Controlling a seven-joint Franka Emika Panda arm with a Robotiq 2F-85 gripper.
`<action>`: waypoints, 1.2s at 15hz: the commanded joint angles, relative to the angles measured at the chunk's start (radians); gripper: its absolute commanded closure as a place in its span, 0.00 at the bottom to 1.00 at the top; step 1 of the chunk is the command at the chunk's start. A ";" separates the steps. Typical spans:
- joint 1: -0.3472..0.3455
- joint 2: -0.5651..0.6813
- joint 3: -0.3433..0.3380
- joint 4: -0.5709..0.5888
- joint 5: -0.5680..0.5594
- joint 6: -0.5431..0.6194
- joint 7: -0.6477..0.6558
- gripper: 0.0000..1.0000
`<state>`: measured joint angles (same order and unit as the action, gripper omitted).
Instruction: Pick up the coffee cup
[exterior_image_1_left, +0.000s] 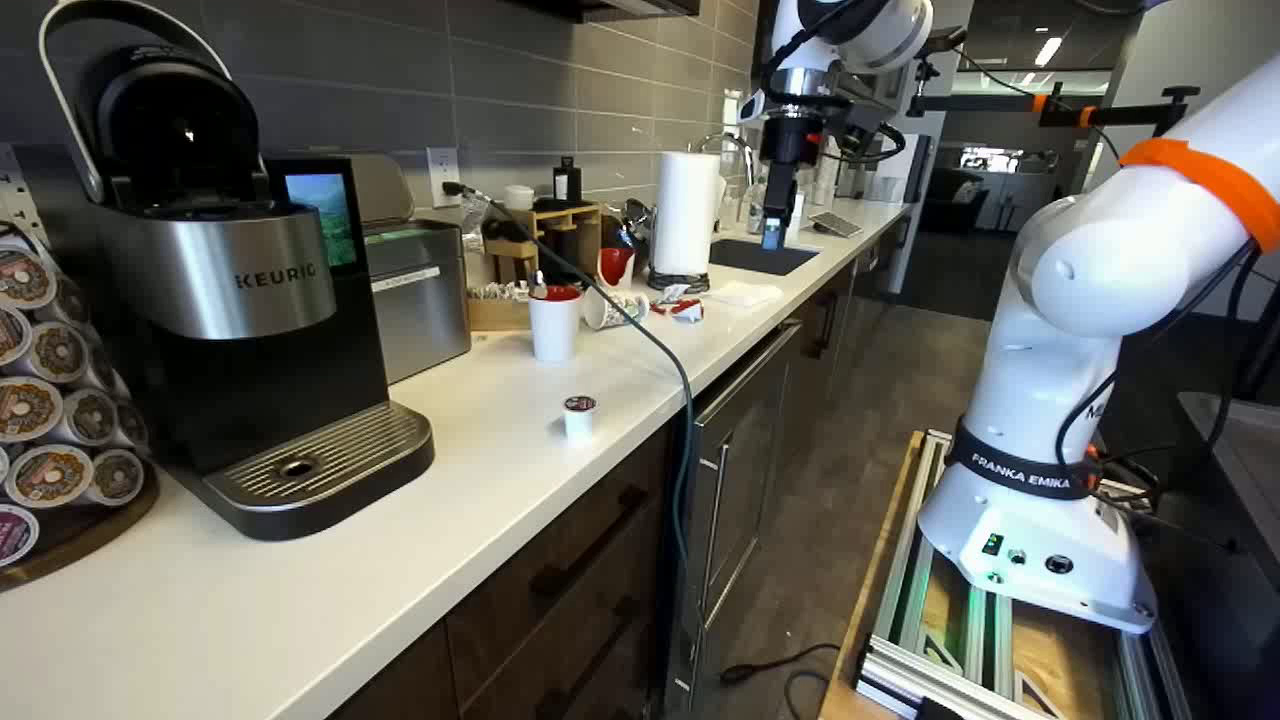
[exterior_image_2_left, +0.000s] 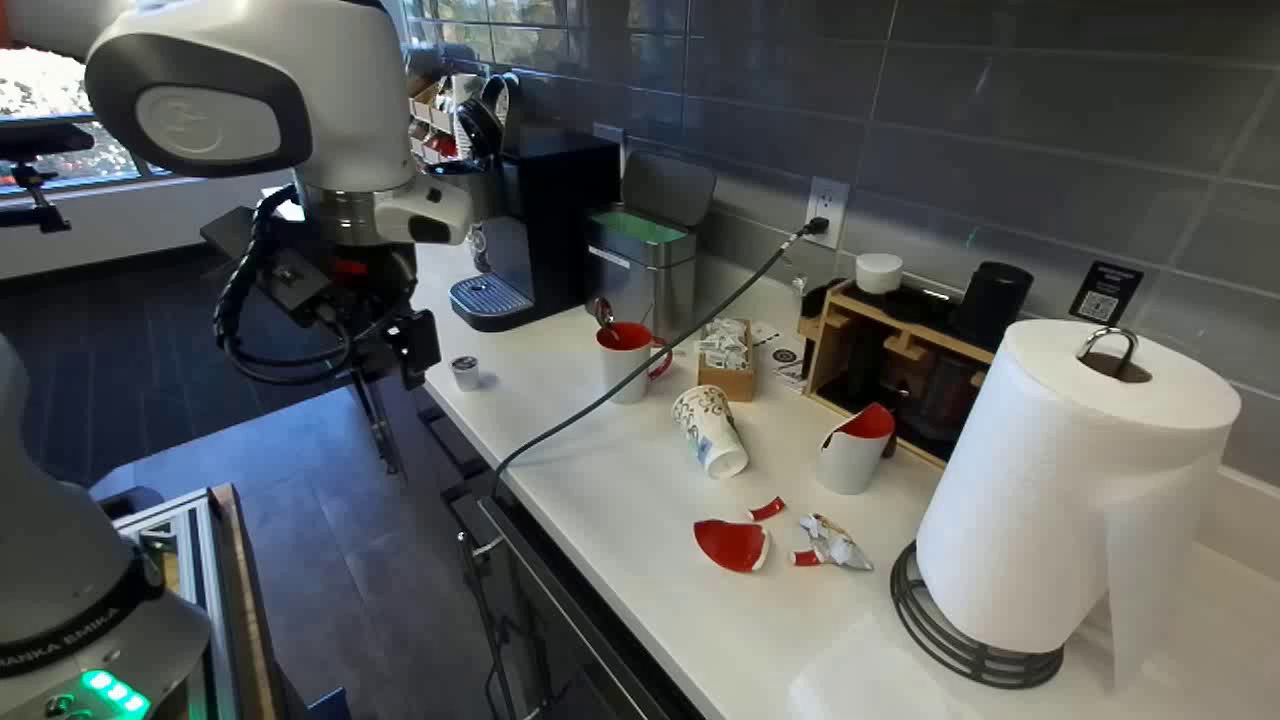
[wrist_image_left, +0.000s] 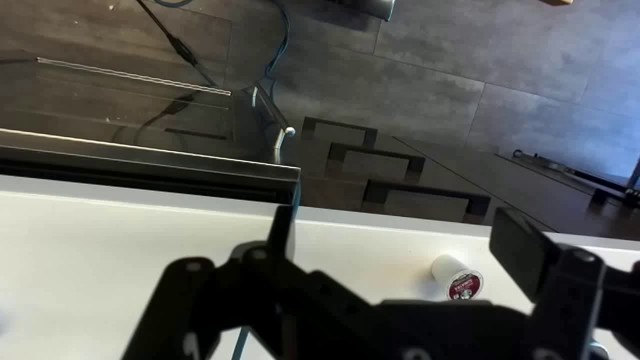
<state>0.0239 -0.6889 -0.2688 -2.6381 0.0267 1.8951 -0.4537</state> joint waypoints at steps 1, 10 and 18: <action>-0.015 0.003 0.013 0.001 0.009 -0.002 -0.008 0.00; -0.015 0.003 0.013 0.001 0.009 -0.002 -0.008 0.00; -0.036 0.048 0.015 0.020 0.014 0.062 0.048 0.00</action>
<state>0.0225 -0.6888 -0.2674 -2.6379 0.0267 1.8951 -0.4537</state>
